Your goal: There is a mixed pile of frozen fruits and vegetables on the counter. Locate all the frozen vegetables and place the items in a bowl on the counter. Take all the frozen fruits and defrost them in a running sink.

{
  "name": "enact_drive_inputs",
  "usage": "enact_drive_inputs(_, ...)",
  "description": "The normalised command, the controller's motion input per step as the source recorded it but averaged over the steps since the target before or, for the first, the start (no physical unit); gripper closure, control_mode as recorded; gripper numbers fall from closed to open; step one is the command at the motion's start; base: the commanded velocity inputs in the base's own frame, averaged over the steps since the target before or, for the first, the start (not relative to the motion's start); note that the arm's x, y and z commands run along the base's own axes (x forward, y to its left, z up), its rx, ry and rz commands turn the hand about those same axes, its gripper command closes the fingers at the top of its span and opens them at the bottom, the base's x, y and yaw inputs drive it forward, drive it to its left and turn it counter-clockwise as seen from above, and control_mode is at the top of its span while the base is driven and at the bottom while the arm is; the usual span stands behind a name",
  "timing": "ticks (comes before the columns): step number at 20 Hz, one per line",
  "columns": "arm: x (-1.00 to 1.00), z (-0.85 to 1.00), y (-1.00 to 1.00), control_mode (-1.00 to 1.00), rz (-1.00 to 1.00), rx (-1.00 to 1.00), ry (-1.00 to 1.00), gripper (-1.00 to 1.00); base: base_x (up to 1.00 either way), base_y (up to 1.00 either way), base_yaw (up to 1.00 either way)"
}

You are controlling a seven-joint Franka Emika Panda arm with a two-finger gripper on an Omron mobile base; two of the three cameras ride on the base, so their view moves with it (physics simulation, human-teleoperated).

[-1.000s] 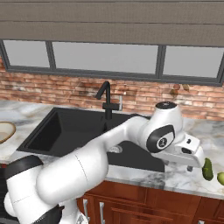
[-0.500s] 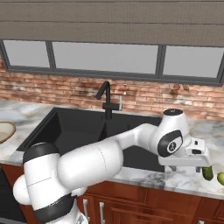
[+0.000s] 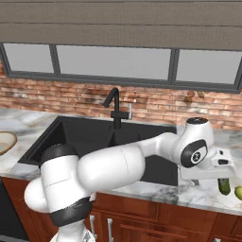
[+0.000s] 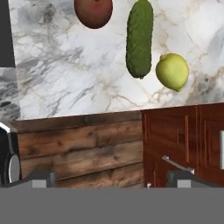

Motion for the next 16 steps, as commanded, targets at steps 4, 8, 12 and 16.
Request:
enact_drive_inputs(4,0.03,-0.18,0.00,-1.00,0.00,0.08,0.07,-1.00,0.00,0.00,0.00)
enact_drive_inputs(8,0.19,-0.32,-0.07,-1.00,0.05,0.05,0.00,-1.00,0.00,0.00,0.00)
enact_drive_inputs(12,0.28,-0.28,-0.12,-1.00,0.06,0.02,0.00,-1.00,0.00,0.00,0.00)
enact_drive_inputs(16,0.26,-0.13,-0.16,-1.00,0.04,0.00,0.00,-1.00,0.00,0.00,0.00)
